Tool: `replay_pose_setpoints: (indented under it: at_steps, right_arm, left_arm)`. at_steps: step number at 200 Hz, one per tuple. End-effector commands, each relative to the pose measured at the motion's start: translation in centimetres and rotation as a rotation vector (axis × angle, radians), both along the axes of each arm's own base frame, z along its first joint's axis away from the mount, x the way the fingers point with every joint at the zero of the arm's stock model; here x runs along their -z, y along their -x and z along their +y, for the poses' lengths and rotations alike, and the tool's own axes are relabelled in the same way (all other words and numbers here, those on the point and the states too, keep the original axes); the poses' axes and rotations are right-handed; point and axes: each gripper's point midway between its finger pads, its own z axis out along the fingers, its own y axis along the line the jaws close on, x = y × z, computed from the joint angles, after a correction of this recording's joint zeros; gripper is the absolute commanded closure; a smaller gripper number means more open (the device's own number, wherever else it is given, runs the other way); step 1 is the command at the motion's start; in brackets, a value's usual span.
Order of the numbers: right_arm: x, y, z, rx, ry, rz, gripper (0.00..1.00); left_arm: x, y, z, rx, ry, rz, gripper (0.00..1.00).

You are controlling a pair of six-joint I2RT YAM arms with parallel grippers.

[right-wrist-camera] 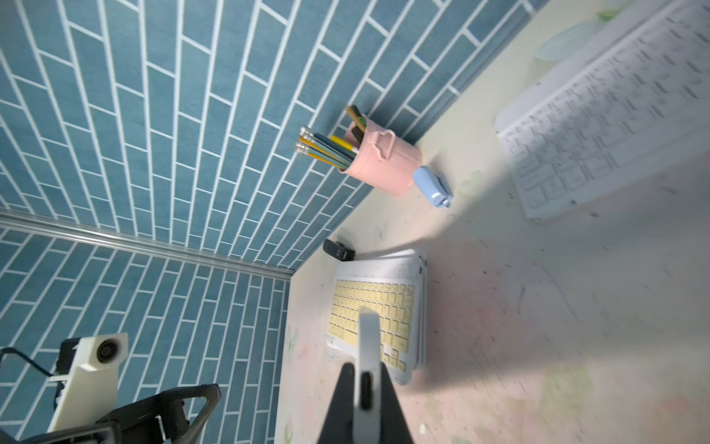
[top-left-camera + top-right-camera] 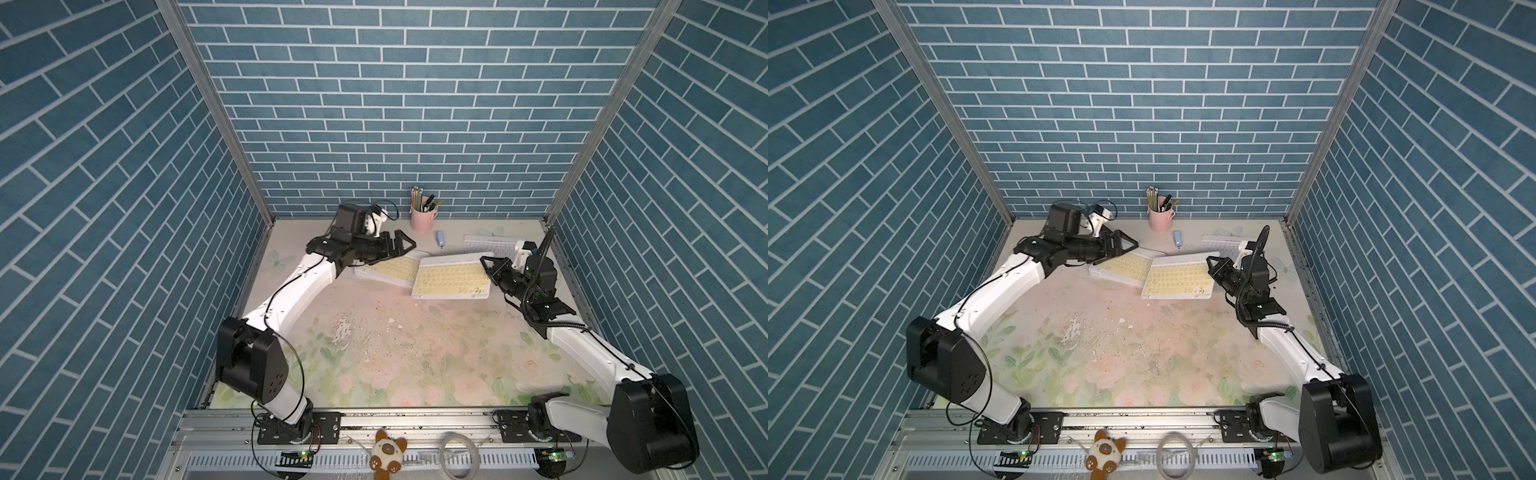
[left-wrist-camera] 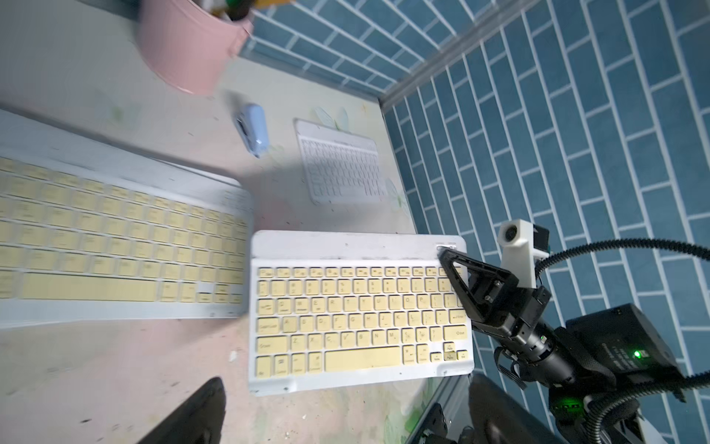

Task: Stack the numeric keypads
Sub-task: Pick up the numeric keypad from the center of the board, then place the numeric keypad at the numeric keypad.

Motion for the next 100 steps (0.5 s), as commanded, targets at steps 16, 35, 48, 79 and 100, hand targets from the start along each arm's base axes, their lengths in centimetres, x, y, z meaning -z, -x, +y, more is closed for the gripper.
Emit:
replay_pose_setpoints:
  at_steps: [16,35,48,79,100]
  right_arm:
    - [-7.4,-2.4,2.3,-0.055,-0.138,-0.206,1.0]
    - [-7.0,-4.2,3.9,-0.065,-0.204,-0.247,1.0]
    - [-6.3,-5.7,5.2,-0.073,-0.274,-0.271,1.0]
    - [-4.3,-8.5,9.0,-0.098,-0.357,-0.332,1.0]
    - [-2.8,-9.5,11.0,-0.113,-0.37,-0.347,1.0]
  left_arm:
    - [4.1,0.5,4.5,-0.054,-0.028,0.134,0.0]
    - [4.9,-0.1,5.0,-0.071,-0.024,0.145,0.0]
    - [5.2,-0.5,4.9,-0.069,-0.006,0.155,0.0]
    - [5.6,-1.2,5.4,-0.079,0.007,0.16,0.0]
    - [6.2,-1.2,6.3,-0.093,0.003,0.172,0.0]
